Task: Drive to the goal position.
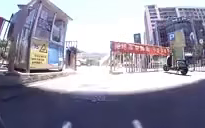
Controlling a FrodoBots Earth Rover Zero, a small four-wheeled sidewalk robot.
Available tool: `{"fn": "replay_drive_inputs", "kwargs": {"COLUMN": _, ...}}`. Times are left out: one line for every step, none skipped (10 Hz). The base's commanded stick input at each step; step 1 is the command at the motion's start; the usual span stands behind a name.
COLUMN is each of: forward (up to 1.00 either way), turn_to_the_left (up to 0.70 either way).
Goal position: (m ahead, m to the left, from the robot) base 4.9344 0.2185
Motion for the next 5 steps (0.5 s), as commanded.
{"fn": "replay_drive_inputs", "kwargs": {"forward": 0.7, "turn_to_the_left": 0.0}}
{"fn": "replay_drive_inputs", "kwargs": {"forward": 0.7, "turn_to_the_left": 0.0}}
{"fn": "replay_drive_inputs", "kwargs": {"forward": 0.7, "turn_to_the_left": 0.0}}
{"fn": "replay_drive_inputs", "kwargs": {"forward": 0.7, "turn_to_the_left": 0.0}}
{"fn": "replay_drive_inputs", "kwargs": {"forward": 0.7, "turn_to_the_left": 0.0}}
